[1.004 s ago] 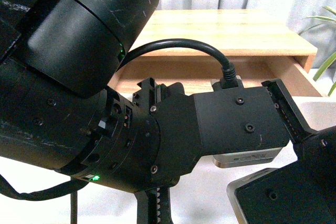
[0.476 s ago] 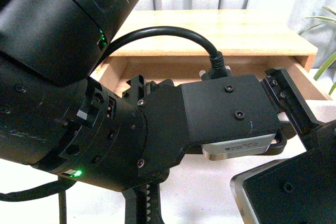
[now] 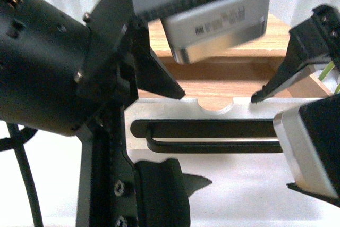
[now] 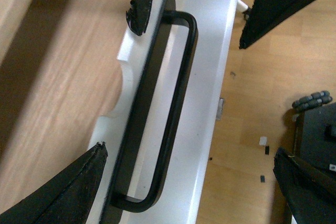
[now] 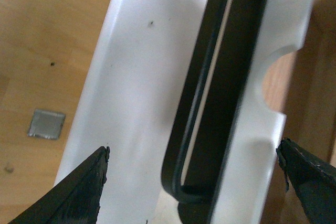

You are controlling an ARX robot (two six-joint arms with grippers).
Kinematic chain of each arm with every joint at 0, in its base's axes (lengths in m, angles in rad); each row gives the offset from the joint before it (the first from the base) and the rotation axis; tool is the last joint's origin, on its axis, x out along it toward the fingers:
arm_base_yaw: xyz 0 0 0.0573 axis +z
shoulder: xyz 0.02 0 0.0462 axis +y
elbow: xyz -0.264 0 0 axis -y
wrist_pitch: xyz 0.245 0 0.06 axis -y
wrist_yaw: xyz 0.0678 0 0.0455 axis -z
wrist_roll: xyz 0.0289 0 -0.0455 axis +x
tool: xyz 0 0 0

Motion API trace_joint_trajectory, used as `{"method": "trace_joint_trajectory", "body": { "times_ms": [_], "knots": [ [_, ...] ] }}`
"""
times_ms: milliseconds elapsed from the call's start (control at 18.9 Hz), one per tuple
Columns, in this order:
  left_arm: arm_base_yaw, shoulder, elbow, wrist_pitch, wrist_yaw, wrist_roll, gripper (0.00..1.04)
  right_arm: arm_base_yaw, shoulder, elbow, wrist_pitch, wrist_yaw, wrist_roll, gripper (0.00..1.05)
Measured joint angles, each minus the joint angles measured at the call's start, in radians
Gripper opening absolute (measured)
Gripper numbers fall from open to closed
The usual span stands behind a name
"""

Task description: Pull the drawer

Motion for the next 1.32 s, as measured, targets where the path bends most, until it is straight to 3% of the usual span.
{"method": "trace_joint_trajectory", "body": {
  "times_ms": [370, 581, 740, 899, 1004, 1322],
  "knots": [
    [0.097, -0.109, -0.050, 0.129, 0.103, -0.146, 0.98, -0.080, -0.072, 0.020, 0.054, -0.132, 0.165, 0.98],
    [0.237, -0.147, -0.088, 0.382, 0.069, -0.370, 0.98, -0.182, -0.074, 0.014, 0.311, -0.127, 0.406, 0.98],
    [0.365, -0.093, -0.085, 0.573, -0.067, -0.589, 0.98, -0.244, -0.044, -0.005, 0.579, 0.011, 0.721, 0.98],
    [0.438, -0.013, -0.053, 0.679, -0.232, -0.806, 0.98, -0.304, 0.009, 0.006, 0.698, 0.202, 1.044, 0.98],
    [0.437, 0.016, -0.048, 0.735, -0.305, -0.898, 0.98, -0.335, 0.019, 0.008, 0.706, 0.328, 1.324, 0.98],
    [0.396, 0.036, -0.053, 0.828, -0.380, -1.008, 0.98, -0.339, 0.019, 0.008, 0.765, 0.439, 1.706, 0.98]
  ]
}}
